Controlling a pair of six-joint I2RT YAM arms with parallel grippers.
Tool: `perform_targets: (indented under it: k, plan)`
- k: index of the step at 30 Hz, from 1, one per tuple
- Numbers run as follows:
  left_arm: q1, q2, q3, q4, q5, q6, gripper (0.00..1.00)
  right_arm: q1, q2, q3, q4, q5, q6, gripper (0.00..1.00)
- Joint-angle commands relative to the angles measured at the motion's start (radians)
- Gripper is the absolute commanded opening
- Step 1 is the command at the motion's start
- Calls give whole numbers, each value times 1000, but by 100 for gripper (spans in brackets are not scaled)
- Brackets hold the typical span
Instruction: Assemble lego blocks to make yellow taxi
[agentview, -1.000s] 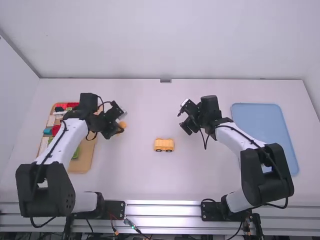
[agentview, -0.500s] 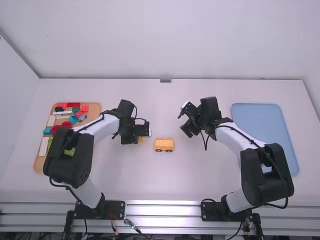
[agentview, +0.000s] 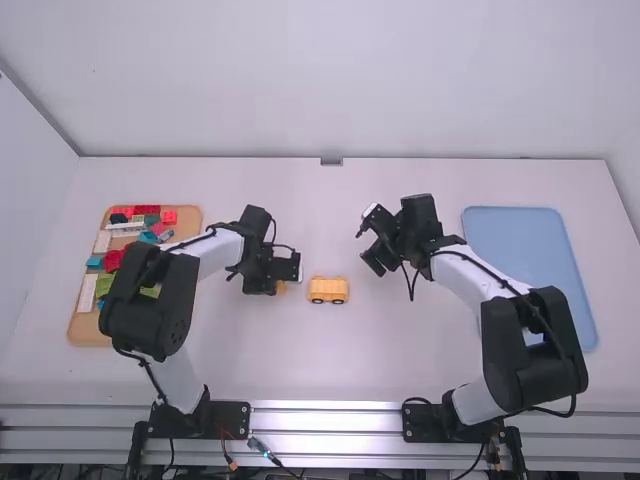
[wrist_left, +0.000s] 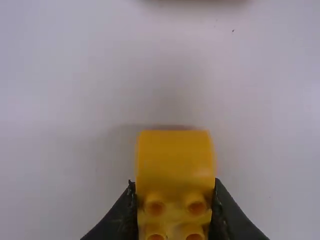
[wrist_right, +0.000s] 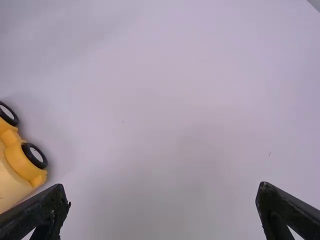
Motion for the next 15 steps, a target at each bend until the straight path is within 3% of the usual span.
perform_targets:
  k: [1,2,3,9,15]
  plan:
    - [-1,7,-17,7,40,8,45,-3,-17,16,-4,-5,5,99]
    - [-1,7,-19,12,39,7,57,-3,-17,16,-4,-5,5,99]
    - [-1,7,-23,22,39,5,99,-3,-17,16,-4,-5,5,99]
    - [5,6,-35,52,-20,10,99,-3,-17,16,-4,-4,2,99]
    - [29,-11,9,-52,98,52,99,-3,-17,16,-3,-5,2,99]
